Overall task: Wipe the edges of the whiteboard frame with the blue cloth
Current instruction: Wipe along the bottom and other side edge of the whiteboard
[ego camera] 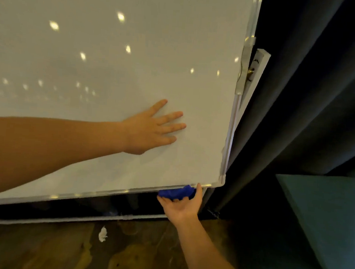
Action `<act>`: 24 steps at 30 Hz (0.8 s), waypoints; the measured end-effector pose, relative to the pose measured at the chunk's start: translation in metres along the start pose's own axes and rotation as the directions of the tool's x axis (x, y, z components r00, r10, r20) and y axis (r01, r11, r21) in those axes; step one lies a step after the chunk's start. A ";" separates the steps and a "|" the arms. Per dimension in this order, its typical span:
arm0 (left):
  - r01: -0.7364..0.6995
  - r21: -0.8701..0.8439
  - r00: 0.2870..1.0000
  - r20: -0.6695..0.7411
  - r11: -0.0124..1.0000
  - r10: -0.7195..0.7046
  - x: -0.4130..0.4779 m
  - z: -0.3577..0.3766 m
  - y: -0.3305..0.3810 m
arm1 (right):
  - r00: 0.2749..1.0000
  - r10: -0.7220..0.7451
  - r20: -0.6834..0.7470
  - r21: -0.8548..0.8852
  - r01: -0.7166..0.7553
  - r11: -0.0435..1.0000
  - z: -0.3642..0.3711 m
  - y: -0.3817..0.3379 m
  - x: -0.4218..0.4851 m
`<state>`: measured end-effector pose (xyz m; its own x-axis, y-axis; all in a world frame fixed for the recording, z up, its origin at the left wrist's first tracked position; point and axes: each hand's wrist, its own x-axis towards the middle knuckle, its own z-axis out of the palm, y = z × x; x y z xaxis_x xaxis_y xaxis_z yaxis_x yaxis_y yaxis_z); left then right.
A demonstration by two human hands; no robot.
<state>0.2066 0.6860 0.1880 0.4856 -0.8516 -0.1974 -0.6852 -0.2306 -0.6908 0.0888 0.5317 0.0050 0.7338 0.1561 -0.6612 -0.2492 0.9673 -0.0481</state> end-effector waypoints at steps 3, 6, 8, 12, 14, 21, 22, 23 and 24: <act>0.126 -0.103 0.991 -0.035 0.987 -0.130 0.000 0.004 0.038 | 0.996 0.083 0.029 -0.102 -0.080 0.992 -0.005 -0.027 0.006; 0.264 -0.191 0.962 -0.018 0.946 -0.272 0.006 0.002 0.087 | 0.988 0.154 -0.015 -0.228 -0.154 0.961 -0.018 -0.060 0.004; 0.323 -0.244 0.941 -0.015 0.914 -0.337 0.009 0.006 0.116 | 0.976 0.217 -0.016 -0.330 -0.211 0.920 -0.031 -0.077 -0.001; 0.464 -0.336 0.884 0.110 0.820 -0.455 0.013 0.002 0.169 | 0.937 0.346 -0.058 -0.540 -0.320 0.778 -0.047 -0.106 -0.011; 0.533 -0.382 0.845 0.191 0.755 -0.500 0.018 -0.005 0.195 | 0.894 0.440 -0.086 -0.708 -0.365 0.605 -0.048 -0.121 -0.018; 0.638 -0.544 0.762 0.345 0.544 -0.548 0.049 -0.004 0.258 | 0.880 0.407 -0.245 -0.903 -0.053 -0.427 -0.011 -0.154 -0.036; 0.614 -0.586 0.778 0.338 0.529 -0.529 0.049 -0.001 0.267 | 0.873 0.464 -0.152 -0.818 0.153 -0.555 0.002 -0.158 -0.041; 0.605 -0.617 0.780 0.334 0.503 -0.529 0.049 0.002 0.271 | 0.838 0.540 -0.083 -0.708 0.332 -0.624 0.020 -0.159 -0.047; 0.629 -0.653 0.745 0.349 0.423 -0.568 0.051 0.005 0.277 | 0.791 0.610 -0.046 -0.614 0.459 -0.642 0.042 -0.161 -0.053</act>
<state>0.0444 0.5814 -0.0166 0.9408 -0.3388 0.0025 -0.3387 -0.9401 0.0377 0.1168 0.3758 0.0793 0.3993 0.7040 -0.5873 0.1091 -0.6725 -0.7320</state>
